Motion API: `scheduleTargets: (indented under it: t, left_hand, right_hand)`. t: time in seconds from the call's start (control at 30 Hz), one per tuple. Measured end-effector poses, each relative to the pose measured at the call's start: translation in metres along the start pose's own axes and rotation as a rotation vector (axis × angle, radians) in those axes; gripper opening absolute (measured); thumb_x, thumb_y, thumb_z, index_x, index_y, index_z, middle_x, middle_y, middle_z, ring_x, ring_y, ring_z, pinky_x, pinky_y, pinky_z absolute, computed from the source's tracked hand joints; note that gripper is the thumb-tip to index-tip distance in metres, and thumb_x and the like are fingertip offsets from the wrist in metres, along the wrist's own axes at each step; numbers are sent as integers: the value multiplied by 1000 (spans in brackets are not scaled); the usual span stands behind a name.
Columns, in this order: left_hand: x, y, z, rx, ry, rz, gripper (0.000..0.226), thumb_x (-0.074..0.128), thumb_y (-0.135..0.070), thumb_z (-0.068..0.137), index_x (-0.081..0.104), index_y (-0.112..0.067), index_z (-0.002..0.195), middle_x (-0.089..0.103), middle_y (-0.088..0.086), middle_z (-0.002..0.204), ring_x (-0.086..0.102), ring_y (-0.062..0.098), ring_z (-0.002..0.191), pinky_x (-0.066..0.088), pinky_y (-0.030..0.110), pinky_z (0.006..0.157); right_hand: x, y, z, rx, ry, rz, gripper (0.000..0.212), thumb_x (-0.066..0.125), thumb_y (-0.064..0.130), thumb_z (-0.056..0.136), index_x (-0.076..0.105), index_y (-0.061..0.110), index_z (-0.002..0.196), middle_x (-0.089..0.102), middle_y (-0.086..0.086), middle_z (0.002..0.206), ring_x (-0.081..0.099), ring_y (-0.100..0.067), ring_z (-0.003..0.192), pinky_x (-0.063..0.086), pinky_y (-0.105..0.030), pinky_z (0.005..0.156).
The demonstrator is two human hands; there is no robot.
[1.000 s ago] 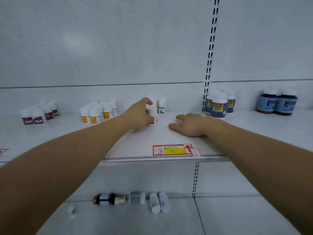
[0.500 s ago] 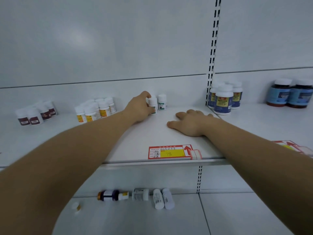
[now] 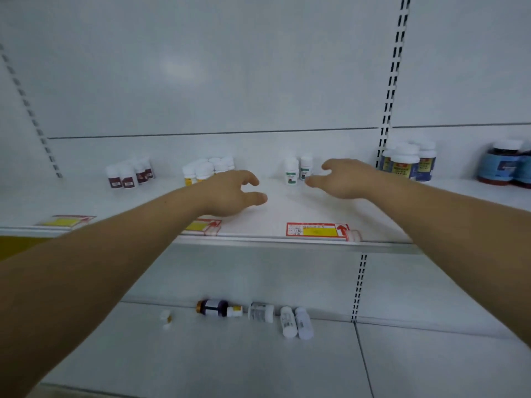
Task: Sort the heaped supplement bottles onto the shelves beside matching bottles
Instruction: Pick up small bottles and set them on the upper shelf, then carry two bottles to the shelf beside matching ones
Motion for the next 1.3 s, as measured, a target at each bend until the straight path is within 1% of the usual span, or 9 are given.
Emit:
scheduleTargets:
  t: [0.17,0.33,0.53,0.6,0.67,0.77,0.93,1.17,1.3]
  left_hand:
    - [-22,39,-80,2,-25,23,54,52,-55,88,43,-31,135,41,-2,144,45,18,123,31,24,91]
    - [-34,107,-175,-39,8,2,52,53,-51,89,41,-33,136,37,-5,147,38,15,130,27,21,92]
    - [10,212,-247,-166,156,-64,57,57,-48,89,39,-28,140,34,-4,149,38,15,130,31,23,101]
    - [34,240,-255,-208,211,-107,56,57,-46,89,40,-27,139,37,-2,147,41,16,127,33,22,96]
    - [58,264,-258,-252,265,-138,56,58,-45,90,40,-25,139,38,0,146,41,16,125,33,20,93]
    - [93,293,-248,-299,334,-184,58,58,-44,90,38,-22,140,38,4,146,41,18,126,33,24,100]
    - [139,333,-205,-358,391,-225,61,59,-42,89,36,-19,142,41,6,142,49,19,116,40,23,91]
    - [214,395,-111,-410,393,-191,70,60,-42,89,28,-18,146,31,9,150,38,23,132,33,30,105]
    - [259,423,-56,-371,298,-202,72,63,-33,88,26,-17,147,33,13,148,40,28,131,33,33,104]
  right_hand:
    - [0,84,-31,-143,-84,9,76,42,66,88,33,19,147,32,-3,154,31,-26,140,29,-37,108]
    - [45,196,-76,-293,-85,51,70,46,64,87,38,23,144,37,-2,151,37,-25,135,33,-34,102]
    - [108,288,-133,-417,-31,106,65,49,60,88,37,28,144,38,-1,149,37,-23,134,34,-35,105]
    - [131,302,-142,-433,9,96,65,50,59,89,37,27,144,37,-1,150,36,-23,135,33,-37,108]
    - [157,307,-142,-424,75,67,66,49,60,89,37,27,144,36,-1,151,35,-23,136,32,-37,109]
    - [198,296,-128,-360,179,37,67,48,60,89,35,25,145,36,-3,151,35,-24,135,32,-35,108]
    - [268,261,-77,-207,332,40,71,50,58,90,31,21,147,36,-7,150,39,-25,133,35,-32,103]
    - [380,211,9,-96,426,17,54,57,49,89,46,12,126,55,-13,122,53,-27,103,38,-30,76]
    - [442,192,53,-75,440,-34,57,56,45,89,42,11,133,51,-13,128,51,-30,114,42,-35,88]
Point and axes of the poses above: each hand's wrist, its own z-axis towards the middle knuckle, its own x-axis out of the palm, y = z × x, the point moved 1 cm from there along z, towards the middle knuckle
